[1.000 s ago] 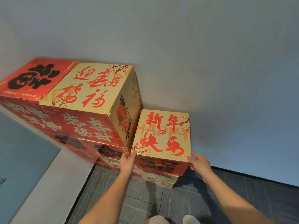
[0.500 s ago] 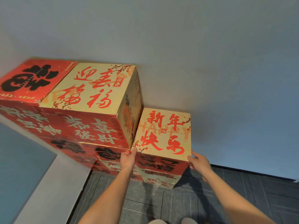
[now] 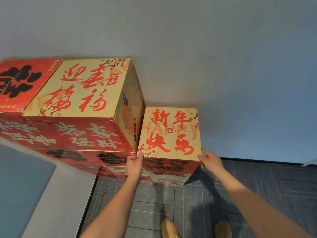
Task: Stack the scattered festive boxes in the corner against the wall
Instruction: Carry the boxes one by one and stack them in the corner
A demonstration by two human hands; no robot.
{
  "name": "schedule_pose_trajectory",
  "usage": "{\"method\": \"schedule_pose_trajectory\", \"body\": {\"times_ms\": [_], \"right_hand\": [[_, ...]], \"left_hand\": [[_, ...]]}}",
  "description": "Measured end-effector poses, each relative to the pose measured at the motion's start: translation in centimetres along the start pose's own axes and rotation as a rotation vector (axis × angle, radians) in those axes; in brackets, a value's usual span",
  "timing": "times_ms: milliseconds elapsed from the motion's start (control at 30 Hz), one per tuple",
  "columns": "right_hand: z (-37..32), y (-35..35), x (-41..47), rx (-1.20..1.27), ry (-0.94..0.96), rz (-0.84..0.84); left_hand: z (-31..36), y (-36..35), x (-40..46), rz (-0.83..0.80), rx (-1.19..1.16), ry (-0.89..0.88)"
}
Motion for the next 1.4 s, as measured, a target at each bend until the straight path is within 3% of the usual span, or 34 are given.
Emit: {"method": "schedule_pose_trajectory", "body": {"times_ms": [367,567,800,1000,1200,1400], "right_hand": [[-1.3,0.9,-4.4,-0.193,0.018,-0.069],[5.0,4.6,-11.1,-0.22,0.011,-0.053],[23.6,11.6,-26.2,-0.152,-0.13,0.116],[45.3,15.2,-47.7,0.041,-0.375,0.395],[67.0,10.8,-73.7,0.317,-0.67,0.612],[78.2,1.1,-95.5,0.674,-0.848,0.882]], "left_hand": [[0.2,-0.8,-3.7,0.016,0.108,0.003],[-2.3,-7.9,-8.8,-0.197,0.37,0.031],[-4.7,-25.8,-25.5,-0.586,0.995,-0.343],[-16.7,-43.2,-45.2,-0.961,1.359,-0.574],[-33.1,-53.7,-71.9,-1.314,1.763,-0.926],[-48.8,-56.1,-94.6,-1.638,2.007,-1.124]]}}
Point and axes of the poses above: each hand's wrist, its own x-axis towards the middle knuckle, its own y-axis out of the back of the hand, z = x × y, the point moved 7 cm from there along x, towards the middle knuckle, and after that the axes turned 12 degrees about -z, right-handed, at the moved point
